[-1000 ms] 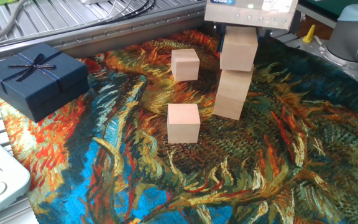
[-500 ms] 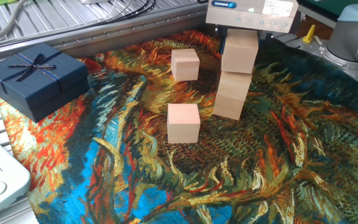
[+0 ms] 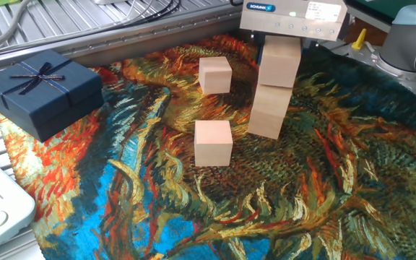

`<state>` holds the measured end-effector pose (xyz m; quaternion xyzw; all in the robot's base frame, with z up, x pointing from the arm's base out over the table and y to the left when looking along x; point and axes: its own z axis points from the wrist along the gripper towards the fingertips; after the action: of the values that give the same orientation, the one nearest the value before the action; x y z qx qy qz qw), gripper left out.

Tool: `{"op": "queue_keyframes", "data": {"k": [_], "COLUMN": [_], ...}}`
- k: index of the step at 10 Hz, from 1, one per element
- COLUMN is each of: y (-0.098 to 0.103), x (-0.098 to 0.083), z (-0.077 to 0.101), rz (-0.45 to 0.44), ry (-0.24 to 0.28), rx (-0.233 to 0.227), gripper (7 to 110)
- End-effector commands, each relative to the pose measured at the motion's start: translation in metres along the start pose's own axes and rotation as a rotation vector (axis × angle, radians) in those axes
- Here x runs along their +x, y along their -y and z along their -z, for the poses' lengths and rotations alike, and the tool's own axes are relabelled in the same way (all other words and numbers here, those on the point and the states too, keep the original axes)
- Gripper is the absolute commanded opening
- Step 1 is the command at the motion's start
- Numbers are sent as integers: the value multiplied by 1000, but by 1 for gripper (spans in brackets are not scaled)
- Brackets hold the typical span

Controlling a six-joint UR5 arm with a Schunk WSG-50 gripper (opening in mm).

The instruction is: Stack the blocks in a vertical line of five

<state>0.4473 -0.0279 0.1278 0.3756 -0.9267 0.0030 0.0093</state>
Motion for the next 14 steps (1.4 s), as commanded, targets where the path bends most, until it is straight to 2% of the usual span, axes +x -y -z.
{"op": "queue_keyframes", "data": {"k": [1, 7, 11, 14], "y": [-2, -2, -3, 2], "x": [0, 2, 2, -10], "z": [1, -2, -5, 4], "rz": [-45, -119, -130, -116], "ry": [8, 0, -4, 60], "rx": [-9, -13, -14, 10], "gripper": [22, 22, 22, 22]}}
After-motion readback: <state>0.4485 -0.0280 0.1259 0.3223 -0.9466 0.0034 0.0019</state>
